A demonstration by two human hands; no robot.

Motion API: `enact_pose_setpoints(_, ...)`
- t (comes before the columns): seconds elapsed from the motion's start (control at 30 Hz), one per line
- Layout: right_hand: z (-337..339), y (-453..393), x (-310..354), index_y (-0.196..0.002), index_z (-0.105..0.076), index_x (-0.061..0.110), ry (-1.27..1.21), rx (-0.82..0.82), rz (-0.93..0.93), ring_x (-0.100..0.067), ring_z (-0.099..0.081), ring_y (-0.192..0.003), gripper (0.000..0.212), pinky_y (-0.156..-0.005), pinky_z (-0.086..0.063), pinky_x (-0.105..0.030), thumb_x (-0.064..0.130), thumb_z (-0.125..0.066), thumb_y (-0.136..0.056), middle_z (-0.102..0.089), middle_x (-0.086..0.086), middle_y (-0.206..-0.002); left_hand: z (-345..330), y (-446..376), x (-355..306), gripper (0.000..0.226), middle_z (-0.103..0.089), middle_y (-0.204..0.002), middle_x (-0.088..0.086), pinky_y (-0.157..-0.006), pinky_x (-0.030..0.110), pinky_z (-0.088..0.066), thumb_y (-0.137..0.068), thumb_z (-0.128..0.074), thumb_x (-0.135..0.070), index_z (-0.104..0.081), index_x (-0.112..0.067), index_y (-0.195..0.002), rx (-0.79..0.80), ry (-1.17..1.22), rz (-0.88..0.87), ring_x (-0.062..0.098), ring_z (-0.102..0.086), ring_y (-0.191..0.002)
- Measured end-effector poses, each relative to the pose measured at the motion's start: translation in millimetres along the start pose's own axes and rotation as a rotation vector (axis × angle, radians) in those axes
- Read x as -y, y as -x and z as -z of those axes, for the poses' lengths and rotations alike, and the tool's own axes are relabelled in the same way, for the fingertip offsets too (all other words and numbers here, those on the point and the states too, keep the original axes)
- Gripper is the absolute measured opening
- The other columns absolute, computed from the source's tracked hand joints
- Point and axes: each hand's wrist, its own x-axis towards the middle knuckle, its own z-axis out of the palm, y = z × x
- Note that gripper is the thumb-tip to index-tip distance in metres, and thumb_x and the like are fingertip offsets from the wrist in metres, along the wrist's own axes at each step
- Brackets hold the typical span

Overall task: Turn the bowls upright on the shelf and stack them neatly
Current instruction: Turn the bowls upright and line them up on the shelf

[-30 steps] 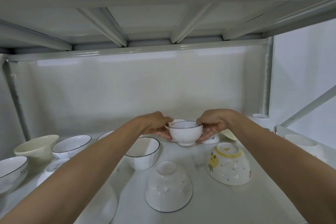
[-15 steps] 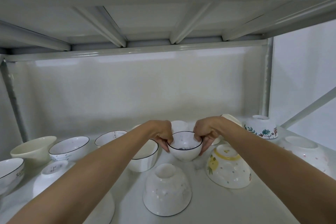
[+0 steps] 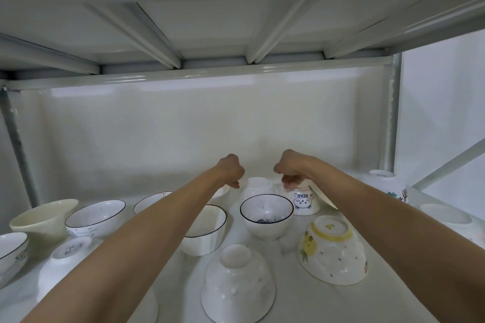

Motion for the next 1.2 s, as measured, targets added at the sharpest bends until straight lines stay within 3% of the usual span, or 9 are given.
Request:
enact_pose_setpoints(0.2, -18, -18, 16, -0.124, -0.043, -0.007, 0.104, 0.010, -0.036, -0.021, -0.057, -0.048, 0.032, -0.069, -0.052, -0.030, 0.014, -0.043, -0.099, -0.057, -0.015, -0.077, -19, -21, -8, 0.033, -0.056, -0.129, 0.022, -0.092, 0.034, -0.045, -0.098, -0.035, -0.010, -0.050, 0.007, -0.123, 0.047, -0.373, -0.045, 0.034, -0.056, -0.117)
enact_pose_setpoints(0.33, -28, -25, 22, -0.074, -0.052, 0.000, 0.222, 0.091, -0.052, -0.011, -0.061, -0.042, 0.021, -0.057, -0.042, -0.022, 0.005, -0.056, -0.094, -0.069, -0.011, -0.112, -27, -39, -3, 0.044, -0.052, -0.135, 0.021, -0.101, 0.038, -0.040, -0.102, -0.034, -0.027, -0.048, 0.005, -0.129, 0.116, -0.479, -0.032, 0.035, -0.051, -0.123)
enact_pose_setpoints(0.43, -34, -35, 26, -0.092, -0.054, -0.008, 0.260, 0.087, -0.120, -0.022, -0.071, -0.070, 0.020, -0.044, -0.041, -0.026, 0.012, -0.052, -0.097, -0.071, -0.014, -0.058, -29, -51, 3, 0.052, -0.053, -0.135, 0.019, -0.108, 0.049, -0.035, -0.101, -0.030, -0.039, -0.049, 0.001, -0.128, 0.138, -0.488, 0.026, 0.035, -0.050, -0.124)
enact_pose_setpoints(0.5, -37, -36, 27, -0.085, -0.044, -0.010, 0.243, 0.055, -0.148, -0.028, -0.063, -0.051, 0.027, -0.038, -0.041, -0.024, 0.013, -0.043, -0.099, -0.053, -0.017, -0.034, -31, -57, 7, 0.051, -0.061, -0.124, 0.017, -0.107, 0.049, -0.037, -0.100, -0.028, -0.042, -0.059, -0.003, -0.107, 0.167, -0.492, 0.046, 0.033, -0.056, -0.110)
enact_pose_setpoints(0.57, -39, -35, 27, -0.074, -0.037, -0.004, 0.247, 0.056, -0.161, -0.028, -0.055, -0.050, 0.031, -0.043, -0.045, -0.032, 0.012, -0.041, -0.100, -0.055, -0.021, -0.052, -34, -61, 10, 0.049, -0.068, -0.103, 0.015, -0.104, 0.046, -0.042, -0.099, -0.027, -0.041, -0.058, -0.006, -0.086, 0.206, -0.504, 0.051, 0.030, -0.059, -0.090)
enact_pose_setpoints(0.77, -45, -46, 26, -0.081, -0.046, -0.003, 0.201, 0.115, -0.168, -0.036, -0.061, -0.065, 0.026, -0.051, -0.046, -0.037, 0.012, -0.040, -0.101, -0.057, -0.024, -0.089, -33, -58, 7, 0.041, -0.068, -0.098, 0.022, -0.080, 0.035, -0.049, -0.099, -0.032, -0.027, -0.060, 0.002, -0.105, 0.284, -0.462, 0.019, 0.028, -0.058, -0.078)
enact_pose_setpoints(0.9, -46, -46, 27, -0.077, -0.045, 0.000, 0.174, 0.106, -0.183, -0.029, -0.056, -0.059, 0.029, -0.068, -0.050, -0.033, 0.015, -0.040, -0.101, -0.057, -0.018, -0.053, -34, -62, 9, 0.042, -0.056, -0.072, 0.011, -0.073, 0.032, -0.047, -0.101, -0.033, -0.028, -0.050, -0.003, -0.072, 0.246, -0.454, 0.006, 0.028, -0.056, -0.067)
enact_pose_setpoints(1.0, -48, -48, 28, -0.076, -0.045, 0.001, 0.096, 0.082, -0.203, -0.029, -0.057, -0.050, 0.022, -0.044, -0.048, -0.029, 0.011, -0.045, -0.096, -0.052, -0.016, -0.033, -33, -63, 11, 0.042, -0.051, -0.064, 0.007, -0.063, 0.030, -0.046, -0.099, -0.036, -0.026, -0.044, -0.007, -0.063, 0.213, -0.449, -0.006, 0.020, -0.050, -0.052)
enact_pose_setpoints(1.2, -43, -47, 36, -0.074, -0.049, -0.008, -0.259, 0.020, -0.307, -0.032, -0.063, -0.045, 0.023, -0.037, -0.048, -0.026, 0.004, -0.054, -0.092, -0.058, -0.024, -0.044, -18, -65, 12, 0.034, -0.060, -0.106, 0.019, -0.070, 0.034, -0.047, -0.098, -0.041, -0.034, -0.048, -0.001, -0.105, 0.110, -0.259, -0.058, 0.031, -0.059, -0.085)
